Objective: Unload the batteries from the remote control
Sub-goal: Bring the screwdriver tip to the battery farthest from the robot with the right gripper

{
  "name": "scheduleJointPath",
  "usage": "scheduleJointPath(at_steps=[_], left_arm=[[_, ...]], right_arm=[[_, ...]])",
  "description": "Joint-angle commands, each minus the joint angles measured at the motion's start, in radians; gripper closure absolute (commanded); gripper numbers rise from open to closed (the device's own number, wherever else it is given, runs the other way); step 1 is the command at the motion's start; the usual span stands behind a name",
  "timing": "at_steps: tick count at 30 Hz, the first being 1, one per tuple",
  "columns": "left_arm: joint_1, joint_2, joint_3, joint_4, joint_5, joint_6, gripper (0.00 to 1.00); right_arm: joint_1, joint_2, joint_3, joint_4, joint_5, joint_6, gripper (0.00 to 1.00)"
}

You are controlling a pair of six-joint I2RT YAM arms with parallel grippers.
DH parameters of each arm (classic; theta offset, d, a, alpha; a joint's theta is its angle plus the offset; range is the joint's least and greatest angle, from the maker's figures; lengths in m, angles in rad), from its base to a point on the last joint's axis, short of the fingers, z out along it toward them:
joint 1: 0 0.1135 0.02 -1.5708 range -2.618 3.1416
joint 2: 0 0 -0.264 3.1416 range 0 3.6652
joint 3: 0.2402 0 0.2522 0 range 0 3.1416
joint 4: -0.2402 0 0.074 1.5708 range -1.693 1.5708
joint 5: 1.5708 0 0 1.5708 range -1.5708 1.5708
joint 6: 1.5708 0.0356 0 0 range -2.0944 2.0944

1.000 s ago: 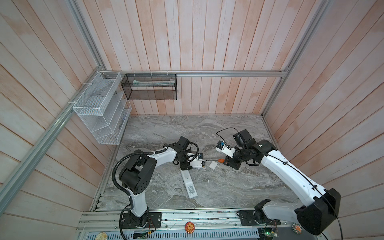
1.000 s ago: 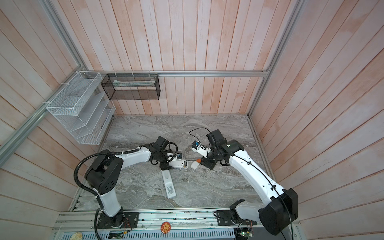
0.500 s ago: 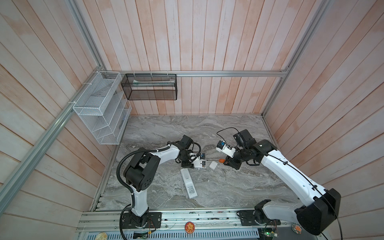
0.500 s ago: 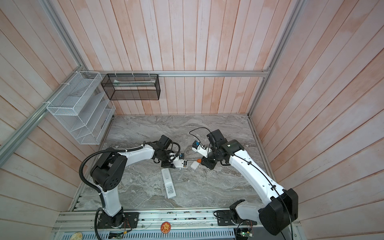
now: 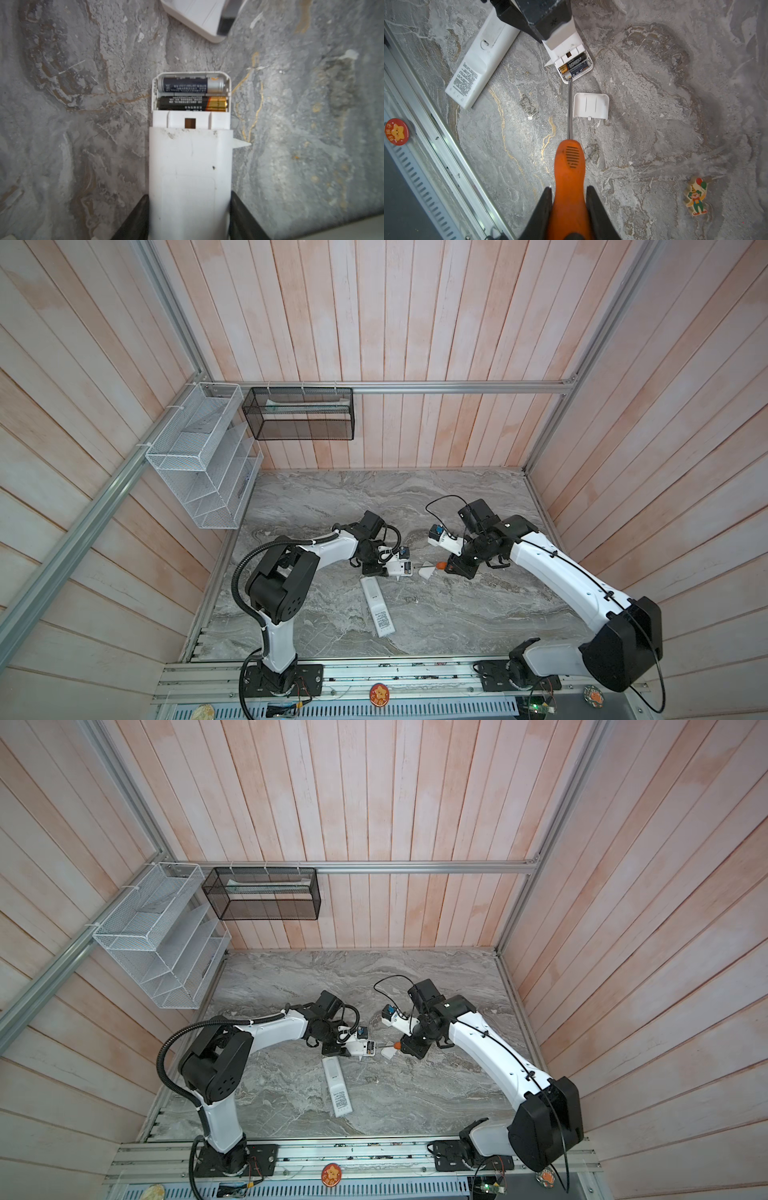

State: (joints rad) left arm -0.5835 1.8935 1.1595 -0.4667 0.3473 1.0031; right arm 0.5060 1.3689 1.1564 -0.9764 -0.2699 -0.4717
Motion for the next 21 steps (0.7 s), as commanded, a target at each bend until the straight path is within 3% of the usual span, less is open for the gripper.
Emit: scheduleJointPath(at_steps=[1, 21], left_arm=[[-0.004, -0.013, -0.034, -0.022, -0.002, 0.023, 0.59], [-0.028, -0.016, -0.048, -0.015, -0.013, 0.018, 0.59]], right_arm=[[-0.002, 0.012, -0.012, 0.005, 0.000, -0.012, 1.00], [-0.002, 0.117, 0.005, 0.053, -0.012, -0.012, 1.00]])
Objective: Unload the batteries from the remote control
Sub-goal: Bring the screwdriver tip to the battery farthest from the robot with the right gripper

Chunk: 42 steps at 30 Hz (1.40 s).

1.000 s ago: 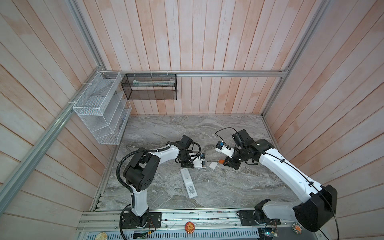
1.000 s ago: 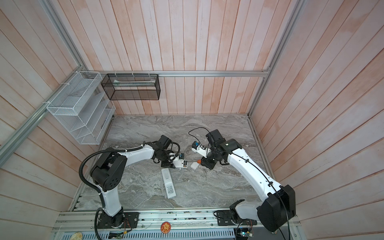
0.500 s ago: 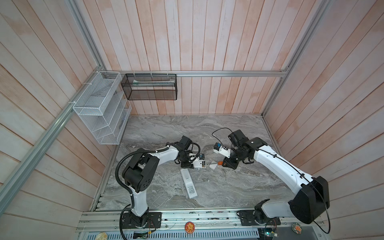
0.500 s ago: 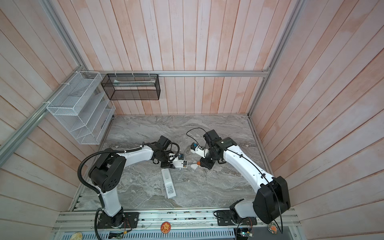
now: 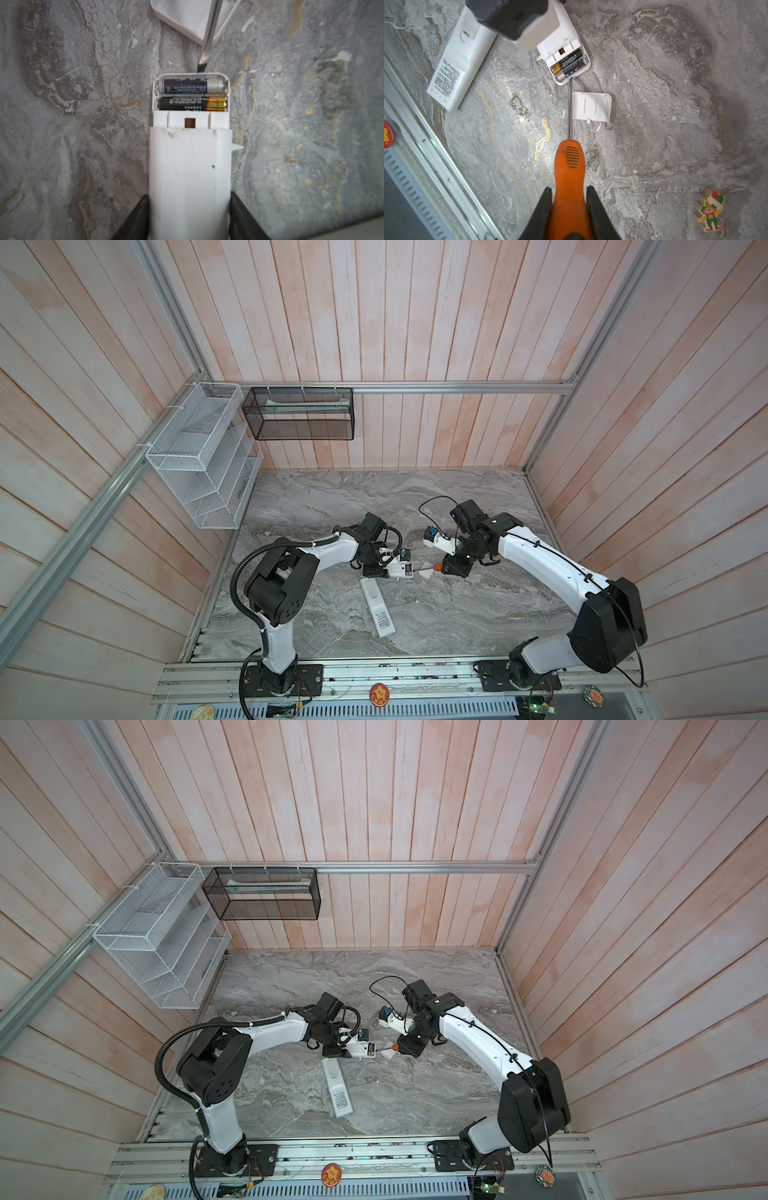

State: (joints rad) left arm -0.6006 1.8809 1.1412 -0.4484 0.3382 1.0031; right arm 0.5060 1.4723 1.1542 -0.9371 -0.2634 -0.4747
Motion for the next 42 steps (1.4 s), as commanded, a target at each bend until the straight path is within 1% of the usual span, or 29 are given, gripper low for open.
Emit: scheduleJointPath(at_steps=[1, 10, 15, 21, 33, 42], left_arm=[[-0.011, -0.003, -0.031, -0.033, -0.005, 0.018, 0.59], [-0.011, 0.002, -0.031, -0.033, -0.005, 0.016, 0.60], [-0.011, 0.005, -0.029, -0.038, -0.010, 0.017, 0.63], [-0.011, 0.011, -0.028, -0.040, -0.016, 0.019, 0.65], [-0.011, 0.012, -0.028, -0.041, -0.013, 0.013, 0.65], [-0.011, 0.015, -0.027, -0.039, -0.010, 0.012, 0.65]], right_arm=[[-0.002, 0.017, 0.008, 0.015, -0.019, -0.007, 1.00], [-0.002, 0.009, 0.009, 0.008, -0.003, 0.004, 1.00], [-0.001, -0.029, 0.024, -0.025, 0.033, 0.011, 1.00], [-0.002, -0.057, 0.028, -0.044, 0.049, 0.018, 1.00], [0.004, -0.010, 0.048, -0.018, -0.037, 0.020, 1.00], [0.004, 0.012, 0.017, 0.011, -0.025, 0.025, 1.00]])
